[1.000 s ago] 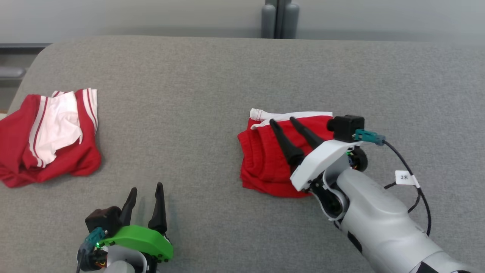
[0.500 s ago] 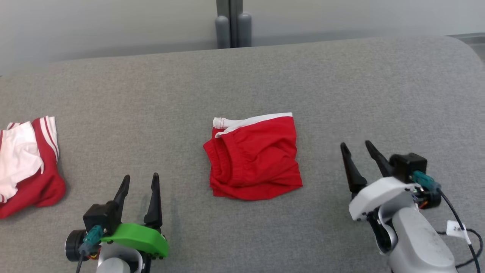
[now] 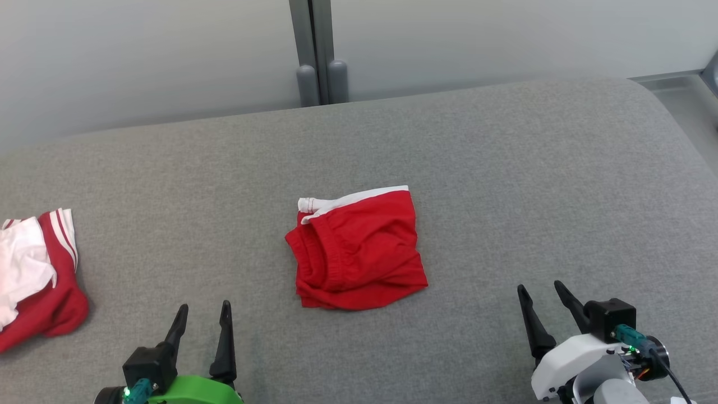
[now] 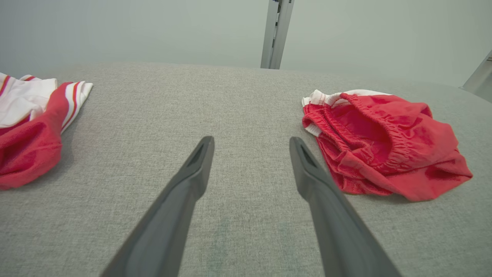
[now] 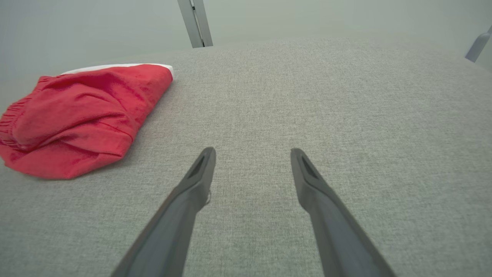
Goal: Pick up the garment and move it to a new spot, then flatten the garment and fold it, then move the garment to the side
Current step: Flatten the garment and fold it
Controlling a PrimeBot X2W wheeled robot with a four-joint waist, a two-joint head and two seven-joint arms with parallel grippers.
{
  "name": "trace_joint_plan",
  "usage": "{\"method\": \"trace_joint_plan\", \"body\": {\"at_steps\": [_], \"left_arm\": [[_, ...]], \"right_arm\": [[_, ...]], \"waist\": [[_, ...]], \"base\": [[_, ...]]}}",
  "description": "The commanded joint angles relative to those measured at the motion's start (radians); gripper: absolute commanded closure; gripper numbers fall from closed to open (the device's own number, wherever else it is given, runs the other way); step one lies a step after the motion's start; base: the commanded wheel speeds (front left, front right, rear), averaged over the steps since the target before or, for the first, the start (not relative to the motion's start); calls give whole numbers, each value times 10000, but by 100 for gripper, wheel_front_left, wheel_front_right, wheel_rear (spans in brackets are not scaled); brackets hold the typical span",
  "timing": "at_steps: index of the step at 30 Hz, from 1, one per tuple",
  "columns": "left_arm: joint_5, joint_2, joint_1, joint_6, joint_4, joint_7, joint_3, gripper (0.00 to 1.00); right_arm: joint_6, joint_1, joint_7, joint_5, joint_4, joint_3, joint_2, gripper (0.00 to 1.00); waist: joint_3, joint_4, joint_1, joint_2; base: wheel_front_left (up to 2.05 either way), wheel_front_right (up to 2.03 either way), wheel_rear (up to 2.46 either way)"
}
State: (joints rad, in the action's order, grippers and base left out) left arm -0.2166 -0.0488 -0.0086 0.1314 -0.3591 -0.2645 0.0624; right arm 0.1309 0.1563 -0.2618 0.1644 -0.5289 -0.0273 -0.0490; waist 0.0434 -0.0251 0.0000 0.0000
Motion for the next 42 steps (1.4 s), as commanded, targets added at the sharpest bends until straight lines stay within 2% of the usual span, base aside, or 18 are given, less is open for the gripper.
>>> {"method": "trace_joint_plan", "body": {"at_steps": [1,10,21,22,24,28,29,32,33,34,35,42], "left_arm": [[-39,-44,116,-20,41,6,-32,0],[-174,-43,-417,-20,76,6,235,0],[-406,-43,-811,-20,3,5,579,0],[-423,-43,-850,-20,-15,6,597,0],[-446,-41,-909,-20,-24,6,631,0],[-512,-41,-901,-20,-47,6,659,0],[-517,-41,-893,-20,-47,6,665,0],[-542,-41,-844,-20,-45,6,645,0],[-543,-41,-837,-20,-35,6,641,0],[-543,-41,-834,-20,-20,6,632,0],[-552,-41,-834,-20,-11,6,625,0],[-587,-41,-937,-20,35,6,654,0]], "right_arm": [[-5,-75,-43,27,56,-63,-37,0],[-5,653,-44,-571,277,-958,-42,0],[-6,2255,-44,-766,-940,-2451,-40,0],[-6,2334,-44,-729,-1030,-2530,-40,2],[-6,2470,-44,-689,-1191,-2669,-42,11],[-6,2583,-44,-623,-1434,-2825,-39,15],[-6,2596,-44,-608,-1468,-2835,-42,22],[-6,2606,-44,-560,-1566,-2892,-42,56],[-6,2617,-44,-550,-1573,-2899,-43,62],[-6,2629,-44,-549,-1578,-2914,-42,86],[-6,2632,-44,-527,-1578,-2929,-40,100],[-6,2548,-44,-297,-1316,-3003,-40,100]], "waist": [[-43,-49,0,0],[467,323,0,0],[1147,1015,0,0],[1175,1084,0,0],[1195,1171,0,0],[1192,1284,0,0],[1190,1301,0,0],[1188,1328,0,0],[1193,1329,0,0],[1201,1326,0,0],[1208,1322,0,0],[1229,1253,0,0]], "base": [[0,0,0],[0,0,0],[0,0,0],[0,0,0],[0,0,0],[0,0,0],[0,0,0],[0,0,0],[0,0,0],[0,0,0],[0,0,0],[0,0,0]]}}
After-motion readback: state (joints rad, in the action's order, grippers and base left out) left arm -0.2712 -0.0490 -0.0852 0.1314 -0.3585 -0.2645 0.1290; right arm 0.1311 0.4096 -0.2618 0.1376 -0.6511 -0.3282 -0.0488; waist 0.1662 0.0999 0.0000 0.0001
